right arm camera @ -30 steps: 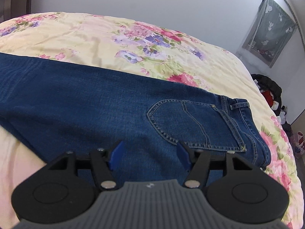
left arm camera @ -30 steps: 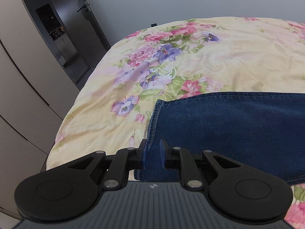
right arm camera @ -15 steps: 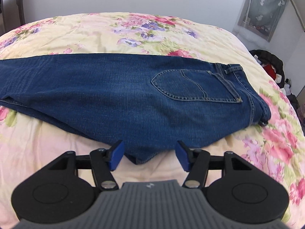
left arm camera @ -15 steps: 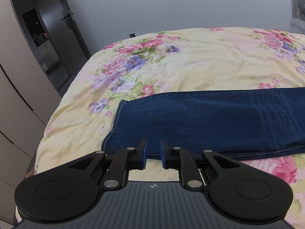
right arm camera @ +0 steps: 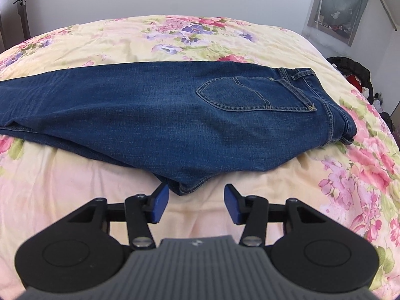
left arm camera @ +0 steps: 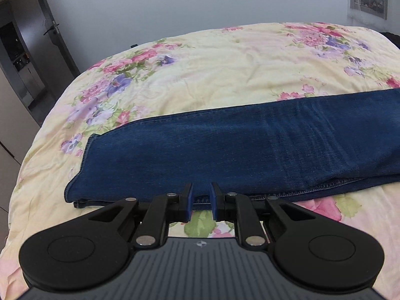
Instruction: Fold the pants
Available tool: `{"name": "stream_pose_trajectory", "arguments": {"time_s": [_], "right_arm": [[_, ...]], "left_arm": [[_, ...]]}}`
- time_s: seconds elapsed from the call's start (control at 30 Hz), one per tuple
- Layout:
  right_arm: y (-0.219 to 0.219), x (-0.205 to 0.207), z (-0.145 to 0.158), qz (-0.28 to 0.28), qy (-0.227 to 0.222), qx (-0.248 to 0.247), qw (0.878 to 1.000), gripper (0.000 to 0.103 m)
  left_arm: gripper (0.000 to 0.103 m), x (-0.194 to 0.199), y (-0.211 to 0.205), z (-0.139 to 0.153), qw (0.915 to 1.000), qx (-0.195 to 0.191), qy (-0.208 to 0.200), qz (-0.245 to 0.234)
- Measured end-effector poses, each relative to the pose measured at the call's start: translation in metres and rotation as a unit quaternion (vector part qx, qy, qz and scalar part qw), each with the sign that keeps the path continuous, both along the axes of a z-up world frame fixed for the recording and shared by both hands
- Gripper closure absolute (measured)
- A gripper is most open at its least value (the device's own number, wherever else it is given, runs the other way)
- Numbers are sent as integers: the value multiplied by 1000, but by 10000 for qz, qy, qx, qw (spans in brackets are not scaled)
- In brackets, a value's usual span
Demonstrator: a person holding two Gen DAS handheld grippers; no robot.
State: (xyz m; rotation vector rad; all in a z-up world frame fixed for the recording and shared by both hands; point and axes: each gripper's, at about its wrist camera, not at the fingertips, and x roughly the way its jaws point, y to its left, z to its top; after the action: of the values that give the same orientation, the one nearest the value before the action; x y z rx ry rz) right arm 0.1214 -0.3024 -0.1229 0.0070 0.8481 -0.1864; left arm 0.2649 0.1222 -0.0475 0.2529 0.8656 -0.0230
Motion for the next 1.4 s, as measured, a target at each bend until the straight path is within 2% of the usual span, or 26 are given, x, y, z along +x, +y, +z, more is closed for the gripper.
{"name": "stream_pose_trajectory", "arguments": {"time_s": [0.3,0.57,0.63,0.67,0.73,0.87,0.93,1.1,1.2,1.3,1.4], "right_arm": [[-4,14,-10,-21,-53,-25,10000,58],[-2,24,-30,-144,149,359,9991,57],[-2,24,-32,-255,83,307,9992,67],[-6,24,-31,-320,28,392,9987,90],[-12,22,-27,-355,-54,621,9974,94],[-17,18,-25,-220,214,553,9980,101],[-23,22,-30,-294,387,743,9960,102],[-28,20,-27,-325,683,872,9933,101],[-48,6,-17,-462,595,1213,9898,99],[-69,-1,-1,-455,403,1030,9928,93],[-100,1,15,-570,221,915,9939,91]], "left_arm": [[83,19,-37,-24,9993,-68,190,-309],[83,34,-51,-47,9985,1,415,-345],[83,38,-51,-54,9984,43,494,-289],[83,40,-51,-57,9983,51,531,-254],[83,44,-49,-62,9980,26,603,-167],[83,50,-47,-69,9974,13,718,-58],[83,52,-46,-72,9971,11,755,9],[83,49,-48,-62,9976,-38,695,64],[83,45,-56,-51,9980,-197,600,-41],[83,43,-73,-40,9978,-385,500,-189],[83,44,-97,-35,9978,-380,393,-374]]}}
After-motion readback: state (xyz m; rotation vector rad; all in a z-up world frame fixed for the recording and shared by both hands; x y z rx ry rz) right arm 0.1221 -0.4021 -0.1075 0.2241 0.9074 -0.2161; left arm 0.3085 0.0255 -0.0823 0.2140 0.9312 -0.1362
